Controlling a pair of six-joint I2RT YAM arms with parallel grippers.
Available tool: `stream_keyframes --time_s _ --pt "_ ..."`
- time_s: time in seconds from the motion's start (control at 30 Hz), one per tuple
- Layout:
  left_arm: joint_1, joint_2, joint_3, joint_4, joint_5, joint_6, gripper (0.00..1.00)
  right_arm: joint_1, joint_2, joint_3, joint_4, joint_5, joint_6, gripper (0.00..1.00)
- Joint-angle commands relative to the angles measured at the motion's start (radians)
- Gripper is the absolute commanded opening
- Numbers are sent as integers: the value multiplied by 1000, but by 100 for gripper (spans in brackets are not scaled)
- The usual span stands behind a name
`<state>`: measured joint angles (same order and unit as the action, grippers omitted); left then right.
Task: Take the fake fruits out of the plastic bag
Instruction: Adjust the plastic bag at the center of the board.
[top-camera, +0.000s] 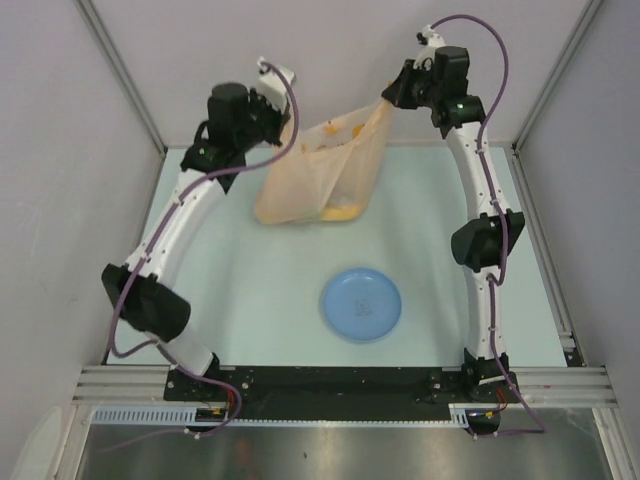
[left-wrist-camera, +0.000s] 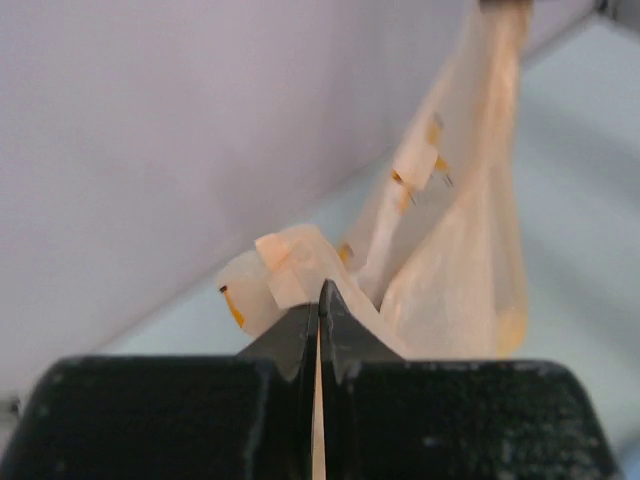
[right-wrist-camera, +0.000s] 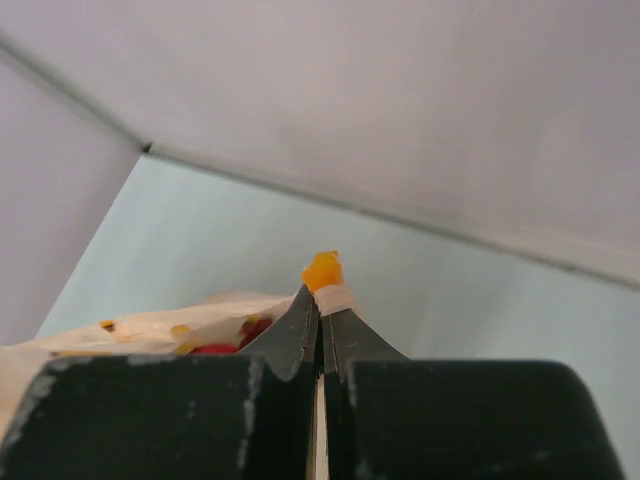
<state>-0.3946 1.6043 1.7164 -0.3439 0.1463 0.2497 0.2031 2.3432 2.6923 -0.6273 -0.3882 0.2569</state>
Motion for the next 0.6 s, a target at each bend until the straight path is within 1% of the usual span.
stream_keyframes --time_s 0.0,0.03,0.07,0.13,0.17,0.2,0.23,0.27,0.3,0.33,0.37,0.4,0.43,0.47,0.5,0.53,0.57 --pt "48 214 396 2 119 46 0 -53 -25 24 300 101 -86 0" --pt "54 338 619 -22 124 45 0 -65 -30 35 355 124 -109 0" --pt "54 394 734 -58 122 45 0 -73 -47 46 382 126 -120 0" --pt "50 480 939 -37 133 42 0 -90 -77 43 434 127 -139 0" --pt "36 450 907 73 137 48 0 -118 -129 47 431 118 -157 0" --pt "25 424 869 101 136 59 0 -129 -151 43 420 97 -169 0" --pt "2 399 785 115 145 66 0 -137 -172 32 384 88 -182 0" --pt "-7 341 743 121 153 60 0 -161 -221 15 364 75 -189 0" --pt "-13 313 695 117 165 43 0 -174 -249 -50 344 43 -189 0" --pt "-30 277 587 109 192 30 0 -189 -275 -89 306 23 -188 0" --pt "-41 211 525 96 200 7 0 -195 -307 -135 281 2 -188 0" --pt "-52 165 458 95 206 0 0 -233 -374 -190 269 -33 -191 0" --pt "-76 123 299 115 217 -10 0 -243 -433 -371 274 -46 -203 0" --pt "-88 82 214 135 223 -15 0 -251 -493 -491 294 -58 -249 0" --pt "-102 1 133 154 233 -18 0 -257 -637 -619 328 -60 -284 0" --pt "-125 -24 -3 170 239 -26 0 -257 -706 -913 394 -55 -316 0" --pt "-136 -53 -61 175 246 -35 0 -255 -770 -1036 420 -51 -347 0"
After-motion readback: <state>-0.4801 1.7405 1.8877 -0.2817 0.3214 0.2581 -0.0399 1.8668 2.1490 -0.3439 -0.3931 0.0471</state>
